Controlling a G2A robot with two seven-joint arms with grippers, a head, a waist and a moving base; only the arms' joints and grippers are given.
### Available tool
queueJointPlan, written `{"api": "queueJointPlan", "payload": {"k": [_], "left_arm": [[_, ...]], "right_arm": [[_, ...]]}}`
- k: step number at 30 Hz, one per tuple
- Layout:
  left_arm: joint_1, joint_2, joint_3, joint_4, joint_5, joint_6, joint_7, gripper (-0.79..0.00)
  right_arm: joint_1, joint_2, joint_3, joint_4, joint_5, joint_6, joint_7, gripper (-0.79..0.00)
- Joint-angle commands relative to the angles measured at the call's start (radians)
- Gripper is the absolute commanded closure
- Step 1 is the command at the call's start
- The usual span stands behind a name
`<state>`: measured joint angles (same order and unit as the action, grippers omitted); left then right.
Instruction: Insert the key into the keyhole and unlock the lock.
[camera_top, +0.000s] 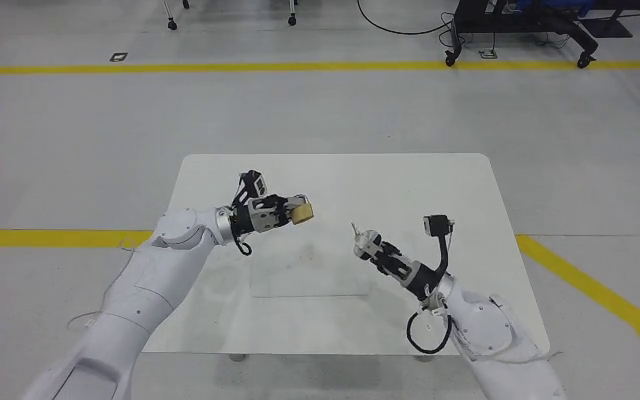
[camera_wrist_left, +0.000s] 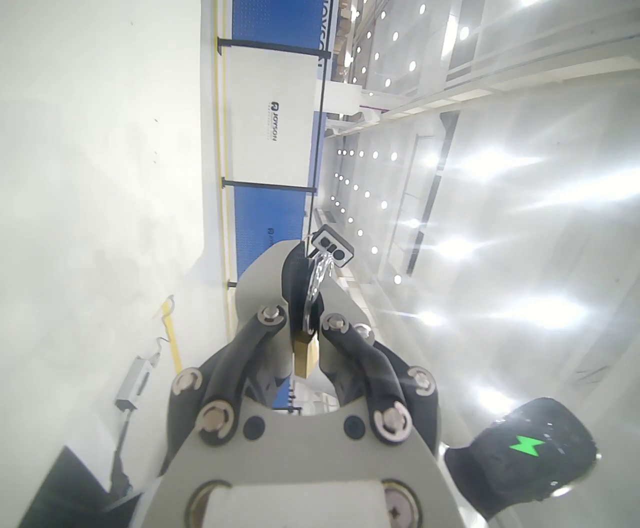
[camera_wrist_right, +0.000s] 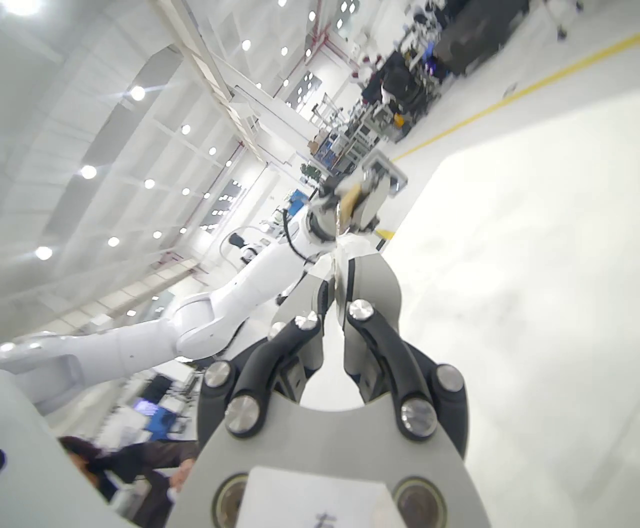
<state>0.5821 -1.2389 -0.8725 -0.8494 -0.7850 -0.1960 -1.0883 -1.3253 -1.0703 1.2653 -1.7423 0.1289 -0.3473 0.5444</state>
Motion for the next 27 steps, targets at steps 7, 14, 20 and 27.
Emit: {"api": "queueJointPlan", "payload": {"k": [7,14,20,27], "left_arm": [[0.001,0.000,0.000,0.000,-0.008,0.008,-0.001,0.000],[0.004,0.000,0.000,-0.003,-0.005,0.010,0.006,0.000],[0.032,-0.010,0.021,-0.063,0.009,0.153,0.077,0.000],[0.044,-0.019,0.020,-0.037,-0.055,0.366,0.067,0.000]], "right_arm": [[0.001,0.000,0.001,0.002,0.031,-0.022,-0.019,0.000],[0.001,0.000,0.001,0.002,0.031,-0.022,-0.019,0.000],[-0.003,-0.004,-0.024,-0.047,0.163,0.114,0.042,0.000],[-0.018,-0.001,-0.030,-0.127,0.299,0.438,0.124,0.000]]}}
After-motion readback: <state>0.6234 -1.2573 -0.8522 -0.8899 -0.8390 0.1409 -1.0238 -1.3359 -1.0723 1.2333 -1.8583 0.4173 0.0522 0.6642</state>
